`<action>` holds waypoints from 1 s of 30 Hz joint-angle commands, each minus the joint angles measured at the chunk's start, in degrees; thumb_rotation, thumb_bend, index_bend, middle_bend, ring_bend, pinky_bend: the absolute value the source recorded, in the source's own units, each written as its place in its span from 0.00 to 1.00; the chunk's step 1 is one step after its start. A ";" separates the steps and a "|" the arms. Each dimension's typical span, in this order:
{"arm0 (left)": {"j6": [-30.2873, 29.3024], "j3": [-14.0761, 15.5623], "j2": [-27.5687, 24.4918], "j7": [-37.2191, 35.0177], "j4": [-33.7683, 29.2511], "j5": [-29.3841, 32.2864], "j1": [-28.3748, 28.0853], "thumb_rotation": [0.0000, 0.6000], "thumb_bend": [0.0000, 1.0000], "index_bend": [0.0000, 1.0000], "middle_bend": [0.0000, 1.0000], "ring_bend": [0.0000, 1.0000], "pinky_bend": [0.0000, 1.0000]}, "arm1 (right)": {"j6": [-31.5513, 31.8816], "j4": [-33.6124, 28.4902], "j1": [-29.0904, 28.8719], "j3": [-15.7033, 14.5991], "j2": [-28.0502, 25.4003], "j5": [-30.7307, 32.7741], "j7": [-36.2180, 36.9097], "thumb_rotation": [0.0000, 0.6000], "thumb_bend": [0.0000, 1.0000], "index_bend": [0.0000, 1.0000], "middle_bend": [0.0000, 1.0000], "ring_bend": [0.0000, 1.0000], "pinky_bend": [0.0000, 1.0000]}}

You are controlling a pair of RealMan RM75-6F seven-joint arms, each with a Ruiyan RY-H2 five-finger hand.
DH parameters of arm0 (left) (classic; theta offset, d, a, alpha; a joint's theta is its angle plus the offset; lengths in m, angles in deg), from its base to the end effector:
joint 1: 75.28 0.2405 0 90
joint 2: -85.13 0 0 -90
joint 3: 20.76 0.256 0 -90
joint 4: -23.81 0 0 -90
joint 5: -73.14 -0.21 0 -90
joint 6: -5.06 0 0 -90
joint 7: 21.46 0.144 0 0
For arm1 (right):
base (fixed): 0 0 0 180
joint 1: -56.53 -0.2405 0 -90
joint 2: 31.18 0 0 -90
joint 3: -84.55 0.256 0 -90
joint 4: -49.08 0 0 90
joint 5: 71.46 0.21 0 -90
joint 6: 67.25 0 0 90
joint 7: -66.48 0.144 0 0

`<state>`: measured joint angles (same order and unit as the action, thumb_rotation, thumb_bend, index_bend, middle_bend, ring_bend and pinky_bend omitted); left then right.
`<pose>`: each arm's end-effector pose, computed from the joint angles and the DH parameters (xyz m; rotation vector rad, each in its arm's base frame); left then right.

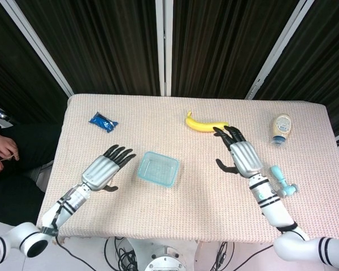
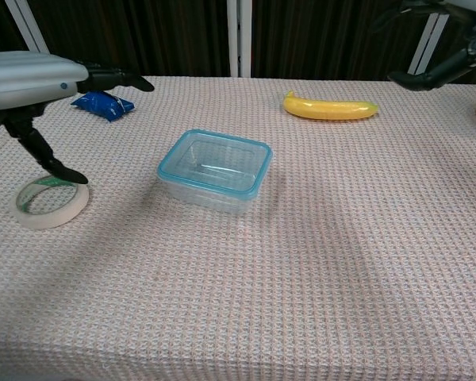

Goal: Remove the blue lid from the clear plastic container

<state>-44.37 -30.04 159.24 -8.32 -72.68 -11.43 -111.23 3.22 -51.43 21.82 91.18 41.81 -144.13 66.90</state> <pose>-0.1512 0.3027 0.0334 -2.1174 -0.7785 -0.9426 -0.1638 -0.3067 0.0795 1.6286 -1.1025 1.2648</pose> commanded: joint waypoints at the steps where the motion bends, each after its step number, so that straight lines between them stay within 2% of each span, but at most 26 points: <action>1: 10.10 -2.89 3.80 3.53 -1.27 12.50 -7.48 1.00 0.00 0.01 0.00 0.00 0.00 | 2.92 -1.80 3.36 -1.83 -2.39 -3.93 2.09 1.00 0.27 0.00 0.19 0.00 0.00; 8: 11.37 -2.63 9.00 13.04 1.85 24.94 -14.71 1.00 0.00 0.00 0.00 0.00 0.00 | 3.23 -0.99 5.56 -2.45 -2.85 -6.17 4.53 1.00 0.25 0.00 0.20 0.00 0.00; 14: 10.41 -1.62 10.14 18.24 3.35 39.41 -20.43 1.00 0.00 0.00 0.00 0.00 0.00 | 2.93 -0.24 6.66 -2.57 -2.97 -7.59 5.64 1.00 0.24 0.00 0.20 0.00 0.00; 17: 9.09 -1.21 9.94 19.24 2.90 44.01 -22.37 1.00 0.00 0.00 0.00 0.00 0.00 | 2.25 0.33 6.95 -2.40 -2.87 -7.44 6.08 1.00 0.24 0.00 0.20 0.00 0.00; 30: 8.05 1.98 10.80 20.69 4.70 52.30 -28.36 1.00 0.00 0.01 0.00 0.00 0.00 | 0.48 2.21 8.10 -1.76 -2.53 -7.83 8.39 1.00 0.24 0.00 0.20 0.00 0.00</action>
<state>-36.33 -28.35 169.98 12.24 -68.18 40.51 -139.25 3.72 -49.24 29.90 89.40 39.27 -151.95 75.27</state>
